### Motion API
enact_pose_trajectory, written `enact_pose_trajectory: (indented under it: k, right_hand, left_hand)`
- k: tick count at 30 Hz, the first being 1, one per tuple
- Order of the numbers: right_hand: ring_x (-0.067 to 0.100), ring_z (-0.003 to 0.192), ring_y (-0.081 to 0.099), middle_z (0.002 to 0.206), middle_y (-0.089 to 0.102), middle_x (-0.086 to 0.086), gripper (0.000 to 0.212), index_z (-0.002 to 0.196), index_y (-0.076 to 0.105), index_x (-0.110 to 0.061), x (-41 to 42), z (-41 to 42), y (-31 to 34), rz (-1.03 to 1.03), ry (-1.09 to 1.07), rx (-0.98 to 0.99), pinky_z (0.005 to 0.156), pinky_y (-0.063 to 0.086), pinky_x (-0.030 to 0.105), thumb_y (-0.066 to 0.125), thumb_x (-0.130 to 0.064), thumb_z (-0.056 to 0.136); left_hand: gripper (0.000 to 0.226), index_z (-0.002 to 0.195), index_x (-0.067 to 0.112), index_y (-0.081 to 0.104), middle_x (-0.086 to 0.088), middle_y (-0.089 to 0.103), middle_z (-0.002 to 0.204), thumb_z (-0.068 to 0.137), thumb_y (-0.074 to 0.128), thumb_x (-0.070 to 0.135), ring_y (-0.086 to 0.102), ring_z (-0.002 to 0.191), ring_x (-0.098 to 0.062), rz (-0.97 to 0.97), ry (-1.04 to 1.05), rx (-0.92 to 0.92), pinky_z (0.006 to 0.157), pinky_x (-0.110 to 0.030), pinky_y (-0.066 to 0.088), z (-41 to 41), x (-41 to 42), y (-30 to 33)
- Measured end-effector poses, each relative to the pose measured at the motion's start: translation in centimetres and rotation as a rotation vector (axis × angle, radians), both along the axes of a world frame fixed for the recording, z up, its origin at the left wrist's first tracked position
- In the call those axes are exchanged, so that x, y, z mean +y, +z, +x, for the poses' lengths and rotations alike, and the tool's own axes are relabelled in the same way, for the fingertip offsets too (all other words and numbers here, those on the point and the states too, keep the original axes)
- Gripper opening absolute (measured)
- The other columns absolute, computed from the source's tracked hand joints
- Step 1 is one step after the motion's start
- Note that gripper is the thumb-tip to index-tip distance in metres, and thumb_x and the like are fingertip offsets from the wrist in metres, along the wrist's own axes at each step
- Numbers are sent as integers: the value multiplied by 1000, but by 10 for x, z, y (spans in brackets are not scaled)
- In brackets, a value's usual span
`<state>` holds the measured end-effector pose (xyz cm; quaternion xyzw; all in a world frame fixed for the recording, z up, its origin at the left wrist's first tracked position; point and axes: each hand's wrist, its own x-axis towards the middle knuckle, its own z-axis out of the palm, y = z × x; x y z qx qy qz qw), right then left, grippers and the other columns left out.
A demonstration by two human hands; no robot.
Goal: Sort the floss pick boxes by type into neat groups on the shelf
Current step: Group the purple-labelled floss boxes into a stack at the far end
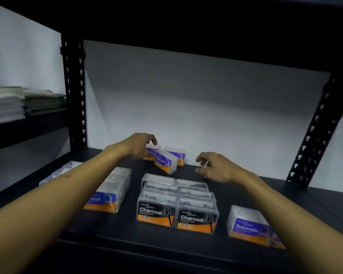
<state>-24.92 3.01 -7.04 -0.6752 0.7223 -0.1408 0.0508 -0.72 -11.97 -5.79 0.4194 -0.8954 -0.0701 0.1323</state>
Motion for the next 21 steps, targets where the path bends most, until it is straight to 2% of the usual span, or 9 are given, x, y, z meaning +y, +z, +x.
enact_pose_trajectory:
  k: [4, 7, 9, 12, 16, 19, 21]
  right_hand:
    - [16, 100, 57, 124, 62, 4, 43, 126, 58, -14, -52, 20, -5, -24, 51, -49, 78, 44, 24, 69, -38, 92]
    - [16, 96, 57, 118, 60, 4, 52, 131, 53, -13, -85, 37, -7, -51, 71, -64, 68, 42, 22, 71, -40, 90]
    - [20, 94, 57, 118, 61, 7, 55, 131, 51, -12, -100, 44, -11, -44, 80, -46, 71, 44, 26, 73, -39, 88]
    - [23, 100, 60, 125, 62, 12, 45, 124, 54, -13, -115, 44, -21, -31, 82, 2, 81, 54, 34, 74, -31, 88]
    - [17, 99, 57, 122, 58, 7, 36, 107, 47, -21, -113, 39, -16, 37, 144, 32, 70, 51, 25, 77, -22, 86]
    - [20, 103, 59, 126, 59, 9, 40, 108, 43, -21, -102, 38, -14, 82, 170, 52, 82, 57, 33, 76, -19, 86]
    - [23, 107, 60, 130, 60, 11, 40, 113, 41, -21, -93, 40, -18, 64, 185, 51, 88, 56, 36, 73, -20, 89]
  left_hand:
    - [57, 142, 18, 45, -8, 48, 146, 90, 68, 23, 49, 129, -28, -26, 22, -87, 105, -38, 43, -18, -37, -9]
    - [62, 144, 20, 42, -8, 48, 145, 89, 69, 26, 51, 126, -28, -27, 47, -124, 103, -41, 45, -29, -60, -15]
    - [59, 143, 19, 44, -9, 51, 142, 89, 68, 27, 53, 123, -28, -28, 46, -149, 101, -40, 47, -33, -71, -19]
    - [55, 138, 15, 49, -8, 52, 139, 89, 69, 31, 53, 122, -26, -94, 38, -161, 99, -37, 47, -37, -81, -25]
    - [50, 131, 14, 57, -9, 51, 135, 87, 71, 33, 51, 119, -26, -152, 25, -157, 97, -38, 47, -35, -87, -31]
    - [49, 127, 12, 57, -11, 51, 133, 84, 75, 30, 51, 117, -28, -139, 34, -154, 97, -36, 47, -31, -85, -30]
    - [49, 127, 11, 54, -13, 52, 132, 84, 74, 25, 53, 115, -29, -98, 36, -140, 93, -33, 45, -28, -81, -30]
